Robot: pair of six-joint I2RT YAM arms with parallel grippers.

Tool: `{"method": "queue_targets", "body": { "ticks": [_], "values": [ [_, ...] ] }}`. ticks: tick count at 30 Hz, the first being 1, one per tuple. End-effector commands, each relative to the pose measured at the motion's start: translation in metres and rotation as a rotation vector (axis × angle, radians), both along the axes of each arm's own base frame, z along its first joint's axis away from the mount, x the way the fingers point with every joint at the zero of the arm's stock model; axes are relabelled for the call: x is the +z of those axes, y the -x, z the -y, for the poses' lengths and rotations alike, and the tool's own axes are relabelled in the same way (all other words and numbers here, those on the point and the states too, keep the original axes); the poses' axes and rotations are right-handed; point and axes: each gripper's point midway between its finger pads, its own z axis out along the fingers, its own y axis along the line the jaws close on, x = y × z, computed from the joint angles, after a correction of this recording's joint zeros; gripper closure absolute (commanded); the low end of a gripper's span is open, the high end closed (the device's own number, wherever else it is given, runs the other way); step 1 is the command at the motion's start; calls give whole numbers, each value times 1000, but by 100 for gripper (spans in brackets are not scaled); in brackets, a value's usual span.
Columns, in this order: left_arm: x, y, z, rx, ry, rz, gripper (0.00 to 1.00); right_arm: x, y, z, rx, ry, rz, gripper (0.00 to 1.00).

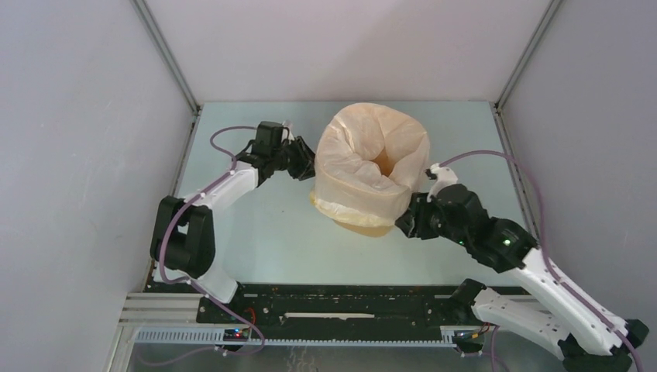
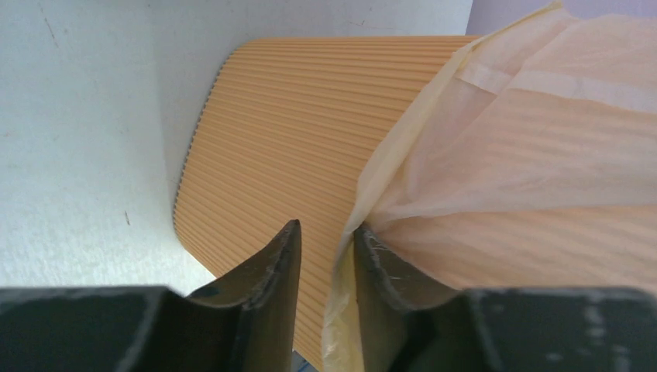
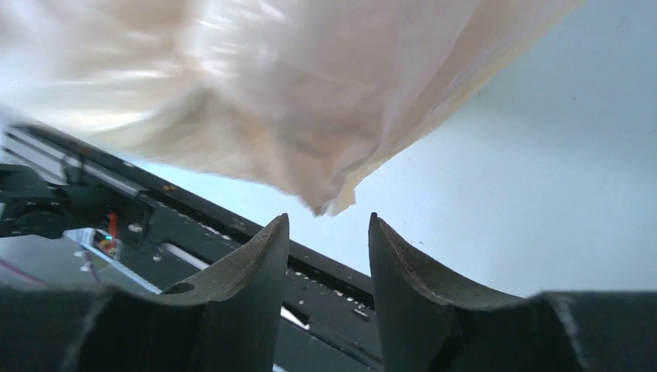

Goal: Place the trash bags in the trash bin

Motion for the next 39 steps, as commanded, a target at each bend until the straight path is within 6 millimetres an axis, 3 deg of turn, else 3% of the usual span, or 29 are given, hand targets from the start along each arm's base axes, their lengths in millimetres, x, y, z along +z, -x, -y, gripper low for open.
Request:
{"method": "queue_targets", "body": {
  "ticks": [1,5,9,14,19,23,28,32,39],
  "values": [
    [42,11,-2,-24,8,97,56,53,19,31,-39,-23,59,46],
    [74,12,-16,-12,-55,176,35,88,28,41,-46,-67,101,41],
    [83,19,-31,-2,-128,207,21,137,20,30,-3,-112,181,35],
    [56,37,-36,-26,-165,146,20,194,-13,3,25,-126,268,32],
    [25,51,-30,-32,-153,105,29,212,-53,-38,77,-142,263,33],
    [8,49,-26,-39,-140,81,36,201,-78,-64,107,-167,172,36],
    [11,44,-22,-41,-136,87,39,166,-108,-79,67,-77,57,43],
    [12,50,-15,-43,-114,90,39,136,-126,-75,2,58,-17,49],
    [2,66,-4,-50,-92,72,40,74,-147,-60,-64,393,-40,47]
  ]
}}
